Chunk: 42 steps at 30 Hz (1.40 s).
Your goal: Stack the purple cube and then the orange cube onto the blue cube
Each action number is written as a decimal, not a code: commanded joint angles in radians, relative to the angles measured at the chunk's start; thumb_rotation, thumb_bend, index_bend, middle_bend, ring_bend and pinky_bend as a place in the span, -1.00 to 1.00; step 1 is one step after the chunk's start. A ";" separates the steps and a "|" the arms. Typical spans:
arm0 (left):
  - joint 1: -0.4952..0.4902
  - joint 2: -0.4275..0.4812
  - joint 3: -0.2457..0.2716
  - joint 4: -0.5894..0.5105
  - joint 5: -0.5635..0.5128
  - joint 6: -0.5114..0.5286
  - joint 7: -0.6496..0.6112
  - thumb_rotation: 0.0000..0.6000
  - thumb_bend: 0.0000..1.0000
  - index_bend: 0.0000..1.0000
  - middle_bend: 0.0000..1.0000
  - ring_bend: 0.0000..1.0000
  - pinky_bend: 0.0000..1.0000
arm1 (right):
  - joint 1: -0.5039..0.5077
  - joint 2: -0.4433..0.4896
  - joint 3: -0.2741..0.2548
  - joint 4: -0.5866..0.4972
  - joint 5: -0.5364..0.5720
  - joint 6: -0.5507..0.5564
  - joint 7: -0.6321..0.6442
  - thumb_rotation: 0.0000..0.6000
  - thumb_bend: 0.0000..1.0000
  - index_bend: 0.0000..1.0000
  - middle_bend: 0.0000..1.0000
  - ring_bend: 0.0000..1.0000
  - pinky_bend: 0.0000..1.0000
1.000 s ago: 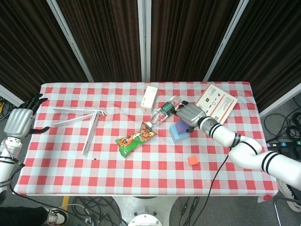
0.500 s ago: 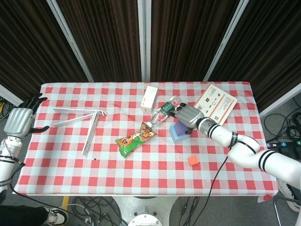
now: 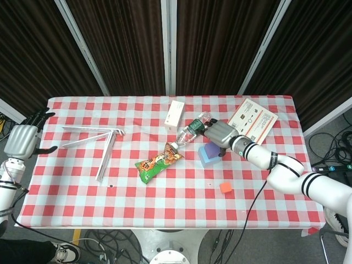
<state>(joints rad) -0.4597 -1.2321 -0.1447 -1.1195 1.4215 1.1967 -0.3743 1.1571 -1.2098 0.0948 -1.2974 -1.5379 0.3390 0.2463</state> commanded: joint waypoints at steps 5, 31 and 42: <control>-0.001 0.018 -0.006 -0.020 0.000 0.007 0.002 1.00 -0.86 -0.59 -0.63 -0.69 -0.43 | -0.036 0.160 0.030 -0.160 0.003 0.121 0.025 1.00 -1.00 -0.88 -0.47 -0.89 -0.83; 0.012 0.003 0.014 -0.035 0.007 0.015 0.037 1.00 -0.86 -0.59 -0.63 -0.69 -0.43 | -0.386 0.203 -0.147 -0.476 0.132 0.347 -0.389 1.00 -0.86 -0.68 -0.21 -0.60 -0.58; 0.025 0.006 0.026 -0.012 0.022 0.028 0.005 1.00 -0.86 -0.59 -0.63 -0.69 -0.43 | -0.418 0.083 -0.147 -0.403 0.206 0.369 -0.483 1.00 -0.86 -0.68 -0.21 -0.61 -0.58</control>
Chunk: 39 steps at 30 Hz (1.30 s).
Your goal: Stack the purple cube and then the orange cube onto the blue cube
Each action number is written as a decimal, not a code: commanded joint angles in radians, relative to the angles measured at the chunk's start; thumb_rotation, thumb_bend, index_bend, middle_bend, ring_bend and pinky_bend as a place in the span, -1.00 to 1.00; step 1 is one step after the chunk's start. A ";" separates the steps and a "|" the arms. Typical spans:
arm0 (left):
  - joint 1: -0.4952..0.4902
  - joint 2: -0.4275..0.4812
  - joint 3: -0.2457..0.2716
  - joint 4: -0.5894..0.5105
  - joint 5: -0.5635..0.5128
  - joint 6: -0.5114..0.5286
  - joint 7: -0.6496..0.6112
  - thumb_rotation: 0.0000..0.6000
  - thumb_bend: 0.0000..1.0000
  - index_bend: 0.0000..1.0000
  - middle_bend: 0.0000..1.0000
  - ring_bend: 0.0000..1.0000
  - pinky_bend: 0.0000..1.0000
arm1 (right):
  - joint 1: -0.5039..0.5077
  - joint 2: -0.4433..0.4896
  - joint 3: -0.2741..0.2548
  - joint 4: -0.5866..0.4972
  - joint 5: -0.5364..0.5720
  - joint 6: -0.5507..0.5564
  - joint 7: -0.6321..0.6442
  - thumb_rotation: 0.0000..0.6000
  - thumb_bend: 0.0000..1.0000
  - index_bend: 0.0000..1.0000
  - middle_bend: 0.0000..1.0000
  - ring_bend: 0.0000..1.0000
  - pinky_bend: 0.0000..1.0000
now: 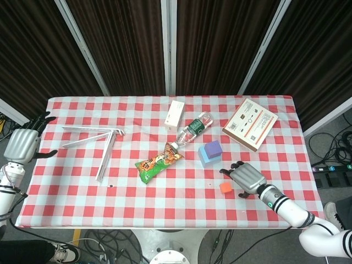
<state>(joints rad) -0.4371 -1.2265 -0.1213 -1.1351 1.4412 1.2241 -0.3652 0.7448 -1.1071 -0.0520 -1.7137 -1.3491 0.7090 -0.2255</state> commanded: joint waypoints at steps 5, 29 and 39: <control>0.009 -0.002 0.009 0.022 0.008 0.007 -0.021 1.00 -0.86 -0.59 -0.63 -0.69 -0.43 | -0.008 -0.060 0.005 0.040 0.035 0.001 -0.026 1.00 -0.86 -0.68 -0.22 -0.61 -0.58; 0.017 -0.020 0.012 0.090 0.012 0.008 -0.086 1.00 -0.86 -0.59 -0.63 -0.69 -0.43 | 0.014 -0.148 0.019 0.092 0.076 -0.022 -0.062 1.00 -0.84 -0.65 -0.26 -0.62 -0.58; 0.017 -0.028 0.014 0.118 0.015 0.006 -0.108 1.00 -0.86 -0.59 -0.63 -0.69 -0.43 | 0.022 -0.179 0.015 0.112 0.104 -0.028 -0.096 1.00 -0.82 -0.65 -0.23 -0.62 -0.58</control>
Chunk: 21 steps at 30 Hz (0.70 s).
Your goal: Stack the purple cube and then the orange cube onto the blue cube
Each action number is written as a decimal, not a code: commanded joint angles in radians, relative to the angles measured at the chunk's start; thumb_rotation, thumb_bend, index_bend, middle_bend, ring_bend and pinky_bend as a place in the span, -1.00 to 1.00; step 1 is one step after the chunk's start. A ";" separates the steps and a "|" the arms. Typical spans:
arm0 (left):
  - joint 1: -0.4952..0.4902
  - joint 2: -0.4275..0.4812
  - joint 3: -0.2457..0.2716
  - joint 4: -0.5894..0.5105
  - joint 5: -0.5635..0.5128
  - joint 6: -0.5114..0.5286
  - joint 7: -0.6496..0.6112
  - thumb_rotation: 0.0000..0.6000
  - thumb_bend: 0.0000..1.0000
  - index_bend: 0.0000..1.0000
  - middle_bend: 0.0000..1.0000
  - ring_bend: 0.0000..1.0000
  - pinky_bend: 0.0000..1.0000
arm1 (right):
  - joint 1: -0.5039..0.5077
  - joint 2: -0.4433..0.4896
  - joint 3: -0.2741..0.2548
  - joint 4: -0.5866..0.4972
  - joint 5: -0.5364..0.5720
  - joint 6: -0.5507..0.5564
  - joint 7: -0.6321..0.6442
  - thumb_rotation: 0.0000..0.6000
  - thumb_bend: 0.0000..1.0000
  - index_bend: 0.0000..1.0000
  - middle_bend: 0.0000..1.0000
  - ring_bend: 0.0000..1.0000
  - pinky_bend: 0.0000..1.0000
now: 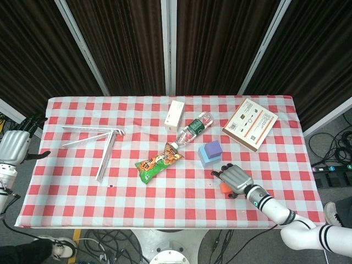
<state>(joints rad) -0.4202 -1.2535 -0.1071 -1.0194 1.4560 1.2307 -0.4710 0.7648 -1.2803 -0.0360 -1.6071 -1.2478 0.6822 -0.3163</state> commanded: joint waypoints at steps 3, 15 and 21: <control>-0.001 -0.004 0.000 0.008 0.000 -0.003 -0.006 1.00 -0.85 -0.59 -0.63 -0.69 -0.43 | 0.002 -0.015 -0.003 0.014 0.006 0.000 -0.011 1.00 -0.82 -0.64 -0.21 -0.61 -0.58; -0.003 -0.020 0.006 0.038 0.001 -0.016 -0.022 1.00 -0.86 -0.59 -0.63 -0.69 -0.43 | 0.011 -0.041 -0.004 0.049 0.038 -0.010 -0.029 1.00 -0.76 -0.60 -0.10 -0.58 -0.58; -0.003 -0.022 0.006 0.048 0.001 -0.016 -0.032 1.00 -0.86 -0.59 -0.63 -0.69 -0.43 | 0.014 -0.047 0.000 0.051 0.043 -0.005 -0.029 1.00 -0.74 -0.56 -0.05 -0.54 -0.58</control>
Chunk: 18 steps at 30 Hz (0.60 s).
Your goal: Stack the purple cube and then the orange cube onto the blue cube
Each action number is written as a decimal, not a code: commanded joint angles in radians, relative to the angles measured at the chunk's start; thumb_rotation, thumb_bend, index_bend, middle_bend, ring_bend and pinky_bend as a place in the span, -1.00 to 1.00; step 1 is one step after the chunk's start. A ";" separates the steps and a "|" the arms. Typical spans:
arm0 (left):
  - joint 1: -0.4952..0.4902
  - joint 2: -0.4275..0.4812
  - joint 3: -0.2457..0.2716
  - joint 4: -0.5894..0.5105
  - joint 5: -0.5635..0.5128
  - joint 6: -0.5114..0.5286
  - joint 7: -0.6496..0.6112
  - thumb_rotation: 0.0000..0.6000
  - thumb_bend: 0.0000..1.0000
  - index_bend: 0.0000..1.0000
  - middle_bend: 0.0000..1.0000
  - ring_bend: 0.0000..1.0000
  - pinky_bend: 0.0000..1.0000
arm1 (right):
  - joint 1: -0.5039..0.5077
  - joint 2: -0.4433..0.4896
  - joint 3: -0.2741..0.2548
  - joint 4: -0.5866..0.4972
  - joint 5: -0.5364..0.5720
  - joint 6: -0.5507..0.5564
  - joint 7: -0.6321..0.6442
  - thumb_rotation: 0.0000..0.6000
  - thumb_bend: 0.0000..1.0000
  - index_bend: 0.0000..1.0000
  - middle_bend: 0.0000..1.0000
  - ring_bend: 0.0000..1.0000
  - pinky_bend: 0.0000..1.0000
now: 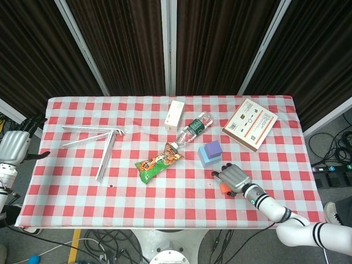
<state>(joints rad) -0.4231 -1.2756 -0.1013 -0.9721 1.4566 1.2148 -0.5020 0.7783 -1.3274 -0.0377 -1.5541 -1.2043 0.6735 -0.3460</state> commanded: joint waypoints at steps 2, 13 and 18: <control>0.001 0.000 0.001 0.002 0.001 0.000 -0.002 1.00 -0.86 -0.59 -0.63 -0.69 -0.43 | 0.000 0.003 0.003 -0.006 -0.003 0.009 0.002 1.00 -0.74 -0.55 -0.03 -0.53 -0.58; -0.001 0.007 0.001 -0.012 0.003 0.003 0.003 1.00 -0.85 -0.59 -0.63 -0.69 -0.43 | 0.000 0.057 0.016 -0.063 -0.018 0.039 0.009 1.00 -0.72 -0.52 0.00 -0.51 -0.58; -0.005 0.012 -0.005 -0.031 0.001 0.003 0.016 1.00 -0.86 -0.59 -0.63 -0.69 -0.43 | 0.010 0.168 0.057 -0.181 -0.022 0.066 0.031 1.00 -0.72 -0.52 0.00 -0.51 -0.58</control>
<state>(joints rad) -0.4279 -1.2636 -0.1056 -1.0025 1.4579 1.2176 -0.4859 0.7817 -1.2126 -0.0045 -1.6814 -1.2243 0.7246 -0.3288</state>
